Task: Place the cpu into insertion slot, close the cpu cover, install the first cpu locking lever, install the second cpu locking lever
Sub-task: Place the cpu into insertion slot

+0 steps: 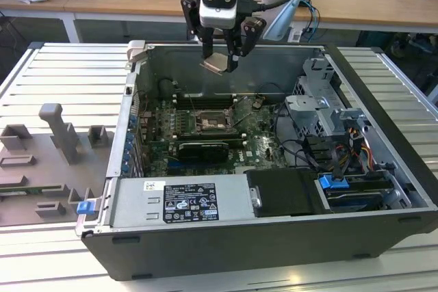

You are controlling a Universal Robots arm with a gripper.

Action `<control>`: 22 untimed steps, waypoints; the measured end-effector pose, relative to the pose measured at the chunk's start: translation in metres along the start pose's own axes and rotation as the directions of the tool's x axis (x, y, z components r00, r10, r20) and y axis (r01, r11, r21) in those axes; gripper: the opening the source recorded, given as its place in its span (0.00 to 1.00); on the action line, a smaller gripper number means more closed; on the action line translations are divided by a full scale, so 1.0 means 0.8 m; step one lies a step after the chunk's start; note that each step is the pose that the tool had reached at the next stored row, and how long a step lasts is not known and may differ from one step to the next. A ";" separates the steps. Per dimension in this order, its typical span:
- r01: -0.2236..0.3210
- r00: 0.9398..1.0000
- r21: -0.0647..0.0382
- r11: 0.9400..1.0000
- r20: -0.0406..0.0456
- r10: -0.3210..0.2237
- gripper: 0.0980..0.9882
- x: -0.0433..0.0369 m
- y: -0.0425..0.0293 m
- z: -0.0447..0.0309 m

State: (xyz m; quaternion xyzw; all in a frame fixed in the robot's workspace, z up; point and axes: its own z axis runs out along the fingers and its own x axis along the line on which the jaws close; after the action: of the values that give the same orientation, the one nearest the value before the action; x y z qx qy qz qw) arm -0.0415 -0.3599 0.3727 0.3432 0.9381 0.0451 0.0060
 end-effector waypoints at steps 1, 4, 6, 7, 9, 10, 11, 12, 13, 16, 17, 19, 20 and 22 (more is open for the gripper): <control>0.000 1.000 0.000 1.000 0.000 0.000 0.50 0.000 0.0000 0.0002; -0.001 1.000 0.000 1.000 0.000 0.001 0.50 0.000 -0.0002 0.0019; -0.001 1.000 0.000 1.000 0.000 0.001 0.50 0.000 -0.0002 0.0021; -0.001 1.000 0.000 1.000 0.000 0.001 0.50 0.000 -0.0002 0.0023; -0.001 1.000 0.000 1.000 0.000 0.001 0.50 0.000 -0.0002 0.0024; -0.002 1.000 0.000 1.000 0.000 0.002 0.50 0.000 -0.0002 0.0026; -0.003 1.000 0.000 1.000 0.000 0.003 0.50 0.000 -0.0002 0.0027; -0.005 1.000 0.000 1.000 0.000 0.005 0.50 0.000 -0.0002 0.0027; -0.009 1.000 0.000 1.000 0.001 0.009 0.50 0.000 -0.0003 0.0029; -0.017 1.000 0.000 1.000 0.002 0.017 0.50 0.000 -0.0003 0.0032; -0.019 1.000 0.000 1.000 0.002 0.019 0.50 0.000 -0.0003 0.0033; -0.025 1.000 0.000 1.000 0.002 0.025 0.50 0.000 -0.0003 0.0037; -0.028 1.000 0.000 1.000 0.003 0.028 0.50 0.000 -0.0003 0.0038; -0.037 0.999 -0.001 0.999 0.003 0.037 0.50 0.000 -0.0004 0.0043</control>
State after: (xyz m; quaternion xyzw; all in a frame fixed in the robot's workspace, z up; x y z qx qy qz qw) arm -0.0415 -0.3599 0.3693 0.3606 0.9316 0.0449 0.0068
